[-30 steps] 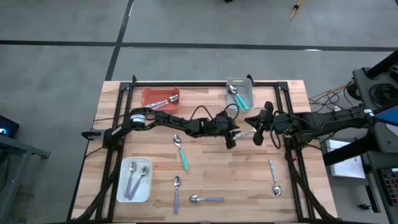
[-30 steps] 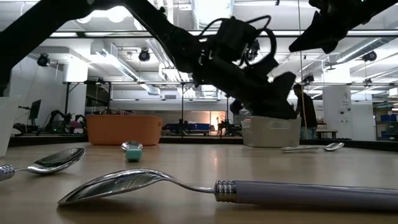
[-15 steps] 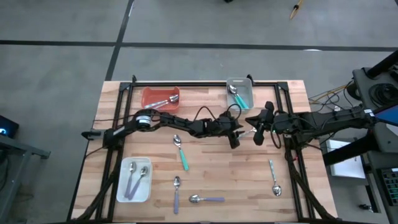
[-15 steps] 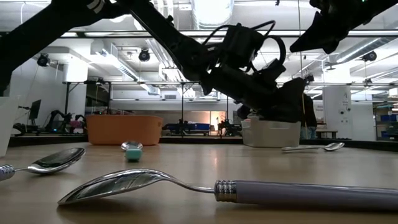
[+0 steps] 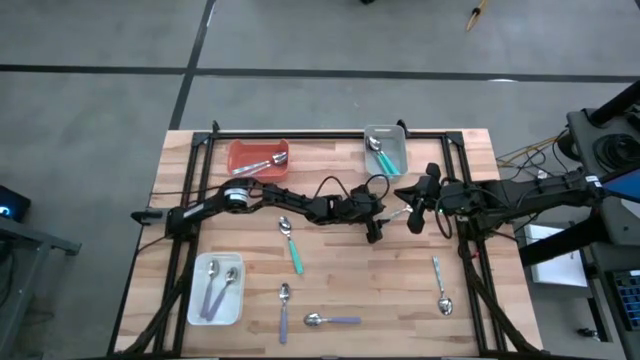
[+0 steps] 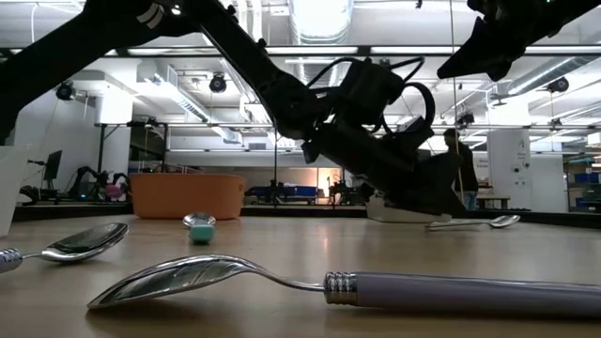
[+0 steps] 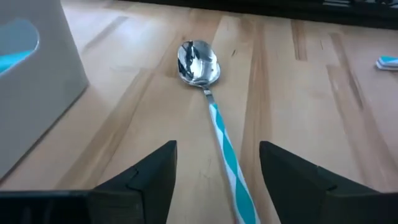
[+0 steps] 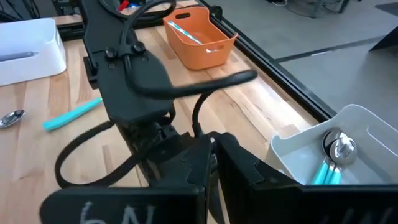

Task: Sort silverware by color (type)
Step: Put the top blue patterned spoon into the orange bin

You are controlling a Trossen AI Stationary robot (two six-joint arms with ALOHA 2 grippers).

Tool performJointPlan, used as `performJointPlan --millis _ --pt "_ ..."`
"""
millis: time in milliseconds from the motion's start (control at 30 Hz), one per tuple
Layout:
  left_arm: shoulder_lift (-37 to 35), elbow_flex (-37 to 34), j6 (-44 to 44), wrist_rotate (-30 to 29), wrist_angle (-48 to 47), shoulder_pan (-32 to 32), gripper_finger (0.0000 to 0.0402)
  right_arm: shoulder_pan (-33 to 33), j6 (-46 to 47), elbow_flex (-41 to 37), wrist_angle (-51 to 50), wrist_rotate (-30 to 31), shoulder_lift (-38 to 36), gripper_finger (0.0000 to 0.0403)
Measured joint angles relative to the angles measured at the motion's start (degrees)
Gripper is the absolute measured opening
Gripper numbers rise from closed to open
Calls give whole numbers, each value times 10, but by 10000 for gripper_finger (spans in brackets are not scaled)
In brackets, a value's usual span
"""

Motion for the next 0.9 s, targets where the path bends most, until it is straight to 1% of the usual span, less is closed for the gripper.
performJointPlan --millis 500,700,900 --pt "22 3 4 0 -18 1 204 0 0 0 1 0 0 18" --pt "23 3 0 -7 -37 3 184 0 0 0 1 0 0 18" --pt "17 3 -1 -11 -75 3 151 0 -1 0 1 0 0 18"
